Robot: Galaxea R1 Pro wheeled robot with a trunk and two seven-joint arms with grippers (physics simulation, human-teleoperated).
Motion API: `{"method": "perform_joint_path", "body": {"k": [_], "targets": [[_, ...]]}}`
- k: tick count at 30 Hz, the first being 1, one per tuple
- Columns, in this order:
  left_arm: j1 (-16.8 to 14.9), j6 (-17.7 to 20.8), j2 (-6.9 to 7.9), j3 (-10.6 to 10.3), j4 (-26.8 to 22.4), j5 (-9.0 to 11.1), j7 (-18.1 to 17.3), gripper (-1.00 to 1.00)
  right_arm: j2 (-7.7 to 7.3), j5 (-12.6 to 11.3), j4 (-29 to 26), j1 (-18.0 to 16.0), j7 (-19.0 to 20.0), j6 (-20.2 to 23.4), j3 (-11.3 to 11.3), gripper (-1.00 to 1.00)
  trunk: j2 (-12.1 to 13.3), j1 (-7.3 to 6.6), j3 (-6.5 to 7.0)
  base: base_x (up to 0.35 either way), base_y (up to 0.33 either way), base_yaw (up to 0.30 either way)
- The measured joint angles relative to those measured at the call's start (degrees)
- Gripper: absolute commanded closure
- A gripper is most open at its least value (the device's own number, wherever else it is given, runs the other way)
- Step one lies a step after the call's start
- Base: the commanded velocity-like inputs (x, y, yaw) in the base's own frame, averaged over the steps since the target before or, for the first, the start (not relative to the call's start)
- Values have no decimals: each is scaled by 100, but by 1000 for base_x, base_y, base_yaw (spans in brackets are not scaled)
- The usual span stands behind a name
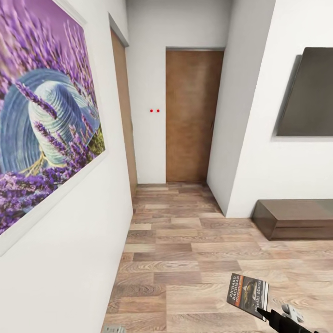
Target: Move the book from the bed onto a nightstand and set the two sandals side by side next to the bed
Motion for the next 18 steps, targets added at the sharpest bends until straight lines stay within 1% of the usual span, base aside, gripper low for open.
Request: {"method": "perform_joint_path", "body": {"k": [3,5,14,18], "targets": [[0,0,0,0,2,0,0,-100,0,0,2,0,0,0,0,100,0,0,0,329,0,-9],[-1,0,0,0,3,0,0,-100,0,-3,-1,1,0,0,-8,100,1,1,0,202,0,-128],[-1,0,-1,0,4,-1,0,-100,-1,-13,-4,1,2,2,-18,100,1,3,1,44,0,-228],[-1,0,0,0,3,0,0,-100,0,-13,-3,0,1,1,-21,100,0,1,0,242,0,-143]]}}
